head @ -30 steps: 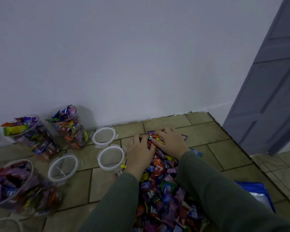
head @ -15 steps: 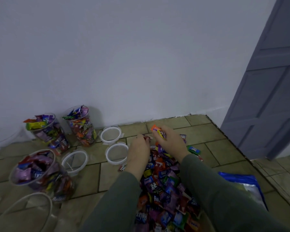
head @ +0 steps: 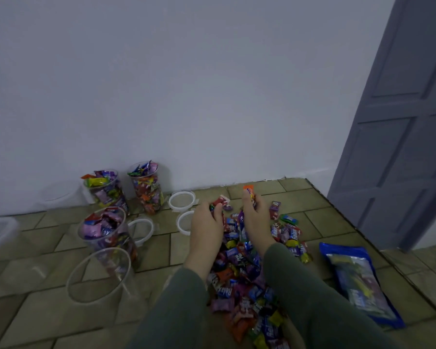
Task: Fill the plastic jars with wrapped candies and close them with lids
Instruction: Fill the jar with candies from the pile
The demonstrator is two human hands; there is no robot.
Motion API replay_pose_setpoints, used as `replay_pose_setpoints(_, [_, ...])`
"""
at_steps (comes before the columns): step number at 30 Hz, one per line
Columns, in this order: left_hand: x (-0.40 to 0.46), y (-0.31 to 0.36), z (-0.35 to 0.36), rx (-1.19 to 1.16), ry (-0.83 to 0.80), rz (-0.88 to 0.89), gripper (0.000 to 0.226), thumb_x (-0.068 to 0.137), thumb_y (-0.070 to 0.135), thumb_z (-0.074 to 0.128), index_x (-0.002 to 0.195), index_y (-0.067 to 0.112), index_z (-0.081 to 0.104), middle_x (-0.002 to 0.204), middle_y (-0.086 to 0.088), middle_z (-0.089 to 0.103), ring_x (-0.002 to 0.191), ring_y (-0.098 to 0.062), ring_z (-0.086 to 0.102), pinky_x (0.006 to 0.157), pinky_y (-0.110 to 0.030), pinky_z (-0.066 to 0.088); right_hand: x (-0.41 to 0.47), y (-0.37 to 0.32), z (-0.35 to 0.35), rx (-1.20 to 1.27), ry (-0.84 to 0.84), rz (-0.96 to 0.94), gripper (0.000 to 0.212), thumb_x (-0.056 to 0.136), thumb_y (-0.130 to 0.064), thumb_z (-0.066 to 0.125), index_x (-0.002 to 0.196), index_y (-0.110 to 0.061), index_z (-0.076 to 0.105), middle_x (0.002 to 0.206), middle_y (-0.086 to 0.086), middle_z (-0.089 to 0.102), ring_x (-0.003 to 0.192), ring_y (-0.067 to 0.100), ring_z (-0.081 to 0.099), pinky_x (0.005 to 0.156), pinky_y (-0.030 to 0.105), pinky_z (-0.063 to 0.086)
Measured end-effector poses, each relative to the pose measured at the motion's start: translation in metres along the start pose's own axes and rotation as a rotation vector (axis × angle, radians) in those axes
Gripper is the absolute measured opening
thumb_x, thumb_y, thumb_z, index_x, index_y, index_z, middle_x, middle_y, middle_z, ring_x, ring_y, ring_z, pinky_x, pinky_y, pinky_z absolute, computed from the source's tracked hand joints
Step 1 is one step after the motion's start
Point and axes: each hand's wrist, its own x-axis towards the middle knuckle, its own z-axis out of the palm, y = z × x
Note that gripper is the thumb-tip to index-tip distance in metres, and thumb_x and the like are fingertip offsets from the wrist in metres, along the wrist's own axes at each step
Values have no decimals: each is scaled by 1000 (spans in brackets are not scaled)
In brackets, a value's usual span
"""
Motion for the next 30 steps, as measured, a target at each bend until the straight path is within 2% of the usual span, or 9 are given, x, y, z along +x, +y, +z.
replay_pose_setpoints(5, [-24, -4, -19, -53, 14, 4, 26, 101, 31, 45, 110, 10, 59, 92, 4, 58, 86, -13, 54, 63, -21, 32, -19, 3, 4, 6, 18, 38, 37, 99, -43, 44, 99, -8, 56, 84, 6, 54, 77, 15, 51, 75, 36, 43])
replay_pose_setpoints(7, [-29, -5, -26, -51, 27, 31, 24, 101, 32, 45, 102, 11, 58, 86, 3, 58, 79, -13, 54, 56, -16, 32, -25, -2, 6, 30, 50, 82, 47, 97, -48, 44, 126, -12, 54, 115, 5, 61, 107, 16, 56, 96, 37, 45])
replay_pose_setpoints(10, [-32, -2, -38, -71, 67, 80, 22, 101, 30, 46, 91, 13, 54, 75, 6, 51, 68, -12, 48, 54, -12, 34, -34, -18, 8, 74, 94, 98, 62, 98, -48, 43, 146, -9, 34, 148, 10, 41, 136, 24, 39, 112, 42, 34])
replay_pose_setpoints(13, [-36, 4, -50, -94, 94, 114, 21, 101, 31, 46, 101, 14, 58, 83, 5, 56, 73, -7, 50, 58, -10, 36, -40, -28, 7, 74, 153, 66, 58, 101, -38, 42, 137, 7, 37, 140, 28, 40, 130, 39, 39, 106, 46, 35])
replay_pose_setpoints(20, [-44, 15, -81, -142, 157, 153, 20, 101, 33, 47, 102, 16, 58, 88, 6, 58, 81, -9, 53, 60, -14, 35, -54, -41, 24, 271, 178, 236, 44, 99, -43, 45, 121, -5, 55, 112, 16, 59, 109, 28, 55, 94, 41, 43])
replay_pose_setpoints(23, [-48, 17, -103, -166, 204, 189, 10, 100, 32, 48, 99, 24, 53, 88, 5, 59, 81, -12, 54, 65, -21, 36, -63, -44, 38, 374, 155, 307, 47, 99, -40, 47, 126, -3, 51, 135, 24, 46, 129, 40, 41, 107, 51, 36])
replay_pose_setpoints(25, [-50, 17, -120, -161, 240, 214, 11, 100, 33, 48, 104, 25, 55, 92, 2, 62, 83, -13, 56, 67, -24, 40, -71, -49, 49, 421, 99, 331, 46, 98, -42, 49, 130, -9, 52, 127, 12, 56, 123, 31, 51, 106, 49, 39])
replay_pose_setpoints(28, [-51, 12, -149, -155, 306, 207, 16, 100, 32, 49, 111, 22, 57, 90, 10, 59, 85, 14, 52, 66, -7, 38, -77, -53, 69, 490, 11, 352, 23, 95, -45, 54, 105, -26, 61, 108, 4, 63, 106, 25, 62, 97, 48, 49])
replay_pose_setpoints(30, [-50, 4, -166, -186, 341, 187, 12, 100, 31, 50, 105, 23, 56, 84, 14, 57, 79, 13, 52, 62, -9, 36, -84, -57, 82, 523, -26, 385, 17, 96, -41, 54, 91, -26, 58, 96, 5, 62, 93, 25, 63, 89, 42, 53])
